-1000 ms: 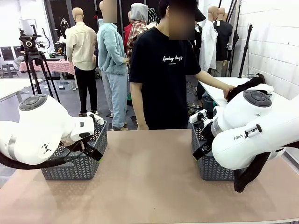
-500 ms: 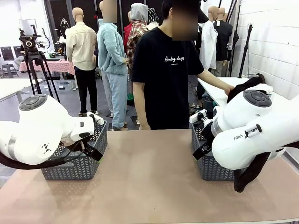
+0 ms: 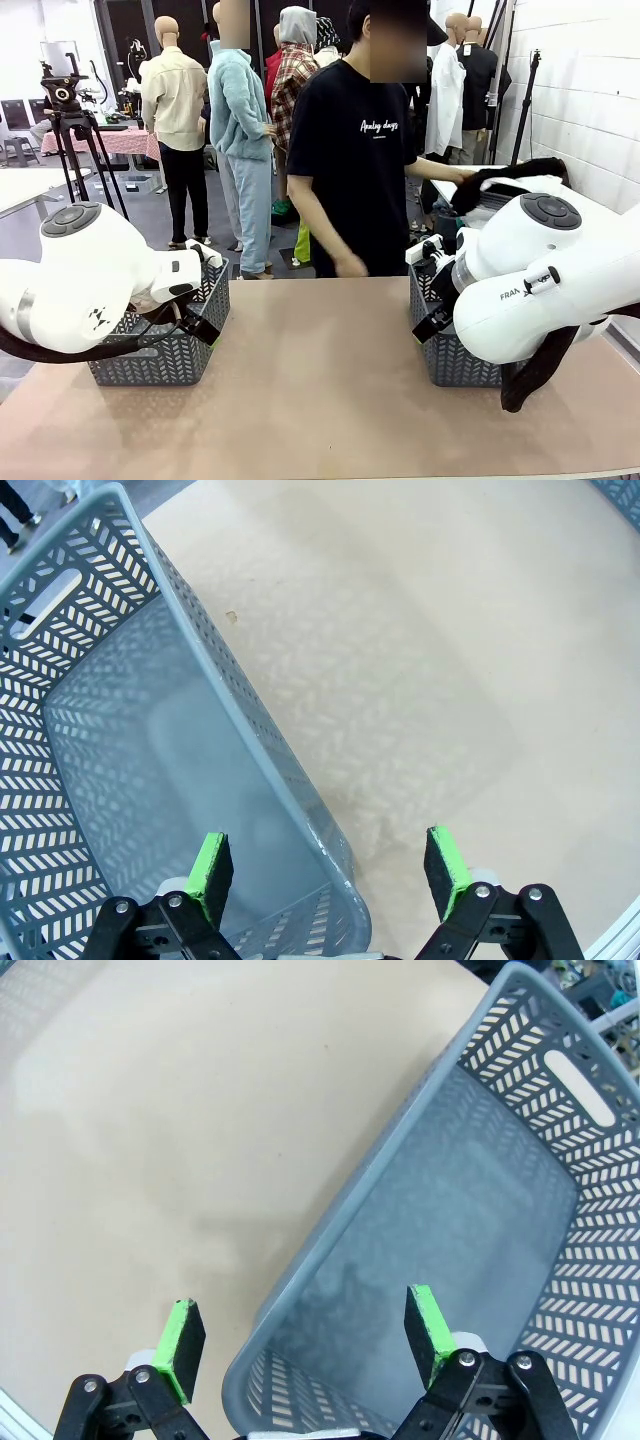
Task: Sort the tops and bottoms.
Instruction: Lift clothes from the center of the table with your left hand.
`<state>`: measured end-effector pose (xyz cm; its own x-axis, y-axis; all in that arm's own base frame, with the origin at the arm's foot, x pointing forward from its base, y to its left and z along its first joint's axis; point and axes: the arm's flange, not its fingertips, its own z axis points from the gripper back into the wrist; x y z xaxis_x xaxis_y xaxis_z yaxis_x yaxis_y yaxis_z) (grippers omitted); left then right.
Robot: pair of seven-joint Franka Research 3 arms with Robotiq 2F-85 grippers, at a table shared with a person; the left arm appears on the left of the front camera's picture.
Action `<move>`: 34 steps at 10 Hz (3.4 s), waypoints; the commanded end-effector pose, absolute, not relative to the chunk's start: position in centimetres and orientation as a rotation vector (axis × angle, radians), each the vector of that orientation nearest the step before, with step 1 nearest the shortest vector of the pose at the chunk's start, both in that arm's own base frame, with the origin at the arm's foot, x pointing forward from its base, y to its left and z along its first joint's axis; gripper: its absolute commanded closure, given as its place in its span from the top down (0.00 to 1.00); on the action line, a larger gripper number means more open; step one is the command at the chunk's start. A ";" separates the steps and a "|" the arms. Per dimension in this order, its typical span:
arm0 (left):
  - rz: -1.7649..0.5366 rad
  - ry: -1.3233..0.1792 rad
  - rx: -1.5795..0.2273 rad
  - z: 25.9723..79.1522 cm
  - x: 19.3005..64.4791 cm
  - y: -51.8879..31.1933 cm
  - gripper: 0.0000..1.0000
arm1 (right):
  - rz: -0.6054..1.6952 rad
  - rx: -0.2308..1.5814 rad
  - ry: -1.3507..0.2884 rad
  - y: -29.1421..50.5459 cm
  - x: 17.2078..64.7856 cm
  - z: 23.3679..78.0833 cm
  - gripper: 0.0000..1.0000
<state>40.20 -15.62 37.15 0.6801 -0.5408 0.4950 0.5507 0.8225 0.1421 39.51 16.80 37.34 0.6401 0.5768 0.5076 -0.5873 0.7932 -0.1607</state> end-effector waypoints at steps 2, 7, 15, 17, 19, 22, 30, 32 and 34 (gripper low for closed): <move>-0.609 -0.550 -0.019 37.2 40.3 -15.5 1.00 | 0.663 0.020 -0.572 16.8 39.5 37.3 1.00; -0.614 -0.626 -0.027 41.2 39.3 -13.6 1.00 | 0.605 0.132 -0.622 13.4 38.7 40.6 1.00; -0.769 -0.846 -0.126 56.1 32.7 -6.3 1.00 | 0.502 0.406 -0.784 2.5 36.2 50.9 1.00; -0.735 -0.834 -0.105 56.4 33.5 -5.8 1.00 | 0.545 0.374 -0.813 3.4 35.0 52.7 1.00; -0.735 -0.785 -0.074 55.5 34.5 -6.1 1.00 | 0.577 0.284 -0.825 4.2 34.6 55.1 1.00; -0.741 -0.780 -0.081 54.9 34.5 -6.1 1.00 | 0.628 0.170 -0.798 4.9 35.3 57.0 1.00; -0.730 -0.768 -0.100 54.6 34.6 -6.3 1.00 | 0.641 0.180 -0.817 4.8 35.0 56.9 1.00; -0.730 -0.768 -0.100 54.6 34.6 -6.3 1.00 | 0.641 0.180 -0.817 4.8 35.0 56.9 1.00; -0.730 -0.768 -0.100 54.6 34.6 -6.3 1.00 | 0.641 0.180 -0.817 4.8 35.0 56.9 1.00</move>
